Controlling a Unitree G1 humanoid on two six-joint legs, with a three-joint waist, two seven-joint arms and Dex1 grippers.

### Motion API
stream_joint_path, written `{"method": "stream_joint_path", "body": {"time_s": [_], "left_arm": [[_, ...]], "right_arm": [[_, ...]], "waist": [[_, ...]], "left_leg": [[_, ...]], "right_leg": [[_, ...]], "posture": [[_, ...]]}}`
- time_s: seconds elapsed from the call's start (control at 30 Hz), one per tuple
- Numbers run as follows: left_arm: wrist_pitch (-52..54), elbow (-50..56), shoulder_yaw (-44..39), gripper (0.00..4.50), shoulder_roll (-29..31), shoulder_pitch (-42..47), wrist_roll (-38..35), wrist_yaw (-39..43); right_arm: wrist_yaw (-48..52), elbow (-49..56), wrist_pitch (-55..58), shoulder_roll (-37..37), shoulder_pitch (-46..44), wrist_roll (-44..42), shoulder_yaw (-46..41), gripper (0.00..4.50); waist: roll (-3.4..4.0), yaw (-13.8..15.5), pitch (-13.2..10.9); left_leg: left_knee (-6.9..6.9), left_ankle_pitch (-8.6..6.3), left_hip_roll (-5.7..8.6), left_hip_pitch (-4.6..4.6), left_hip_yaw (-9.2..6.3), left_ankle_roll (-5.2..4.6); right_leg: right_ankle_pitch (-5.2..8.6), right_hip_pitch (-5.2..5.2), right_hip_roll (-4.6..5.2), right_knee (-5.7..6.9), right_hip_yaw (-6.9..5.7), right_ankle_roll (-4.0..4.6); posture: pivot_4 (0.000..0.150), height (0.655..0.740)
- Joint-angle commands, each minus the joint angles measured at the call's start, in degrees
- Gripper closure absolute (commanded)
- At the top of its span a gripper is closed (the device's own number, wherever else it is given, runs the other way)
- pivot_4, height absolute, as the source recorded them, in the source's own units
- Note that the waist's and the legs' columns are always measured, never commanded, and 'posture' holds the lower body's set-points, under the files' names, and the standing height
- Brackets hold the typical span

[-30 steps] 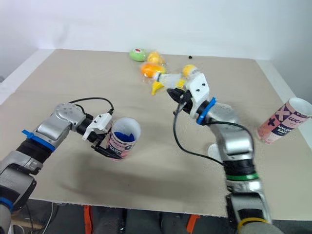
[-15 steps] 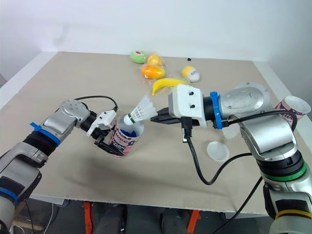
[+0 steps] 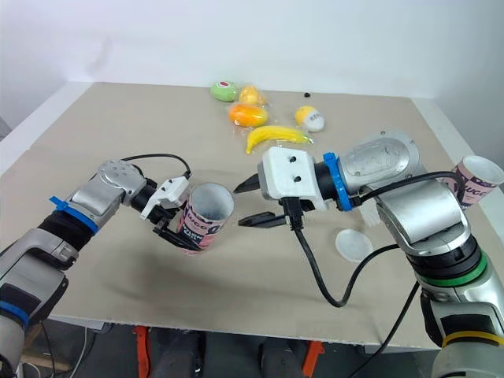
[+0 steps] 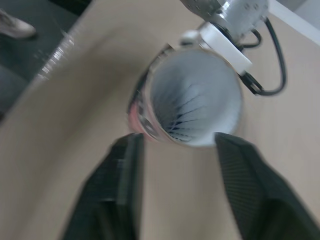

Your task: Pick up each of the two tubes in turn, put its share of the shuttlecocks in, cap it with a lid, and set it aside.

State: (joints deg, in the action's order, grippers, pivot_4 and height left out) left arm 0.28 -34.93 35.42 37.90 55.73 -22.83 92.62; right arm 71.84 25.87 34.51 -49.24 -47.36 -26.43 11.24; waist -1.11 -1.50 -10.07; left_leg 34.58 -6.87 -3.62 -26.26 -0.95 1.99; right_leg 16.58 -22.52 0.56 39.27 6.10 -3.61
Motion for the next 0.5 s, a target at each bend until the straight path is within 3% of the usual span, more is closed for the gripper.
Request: {"method": "stream_joint_path", "body": {"time_s": [0.03, 0.13, 0.37, 0.5], "left_arm": [[-0.34, -0.63, 0.56, 1.3, 0.0, 0.03, 1.32, -0.12], [-0.35, -0.37, 0.31, 1.3, -0.12, -0.25, 1.33, -0.12], [-0.78, 0.36, 1.78, 1.3, 0.6, -1.14, 0.79, -0.12], [-1.61, -1.23, 2.4, 1.3, 0.2, -0.1, 0.9, -0.12]], "right_arm": [[-3.87, 2.7, 5.41, -1.61, 3.61, -6.4, -10.18, 1.83], [-8.38, 3.84, 8.81, -1.86, 9.61, -9.49, -17.43, 1.83], [-18.77, 10.29, 14.75, 4.59, 42.66, -14.67, -45.4, 1.83], [-20.53, 7.69, 11.09, 7.08, 54.46, -11.27, -51.38, 1.83]], "waist": [[-0.01, 0.18, 0.0], [-0.01, 0.23, 0.01], [0.0, 0.55, 0.12], [0.2, 0.2, 0.2]], "left_leg": [[0.01, 0.0, 0.01, -0.05, -0.02, 0.0], [0.02, 0.0, 0.03, -0.07, -0.02, 0.0], [-0.05, -0.02, 0.12, -0.17, -0.17, -0.01], [-0.03, -0.04, 0.13, -0.06, -0.22, -0.04]], "right_leg": [[0.0, 0.02, 0.0, -0.01, -0.01, 0.01], [-0.01, 0.03, 0.02, -0.04, -0.01, 0.0], [-0.09, 0.13, 0.03, -0.08, -0.16, -0.09], [0.05, 0.24, 0.02, -0.06, -0.21, -0.29]], "posture": [[0.15, 0.7321], [0.15, 0.7321], [0.15, 0.7321], [0.15, 0.7321]]}}
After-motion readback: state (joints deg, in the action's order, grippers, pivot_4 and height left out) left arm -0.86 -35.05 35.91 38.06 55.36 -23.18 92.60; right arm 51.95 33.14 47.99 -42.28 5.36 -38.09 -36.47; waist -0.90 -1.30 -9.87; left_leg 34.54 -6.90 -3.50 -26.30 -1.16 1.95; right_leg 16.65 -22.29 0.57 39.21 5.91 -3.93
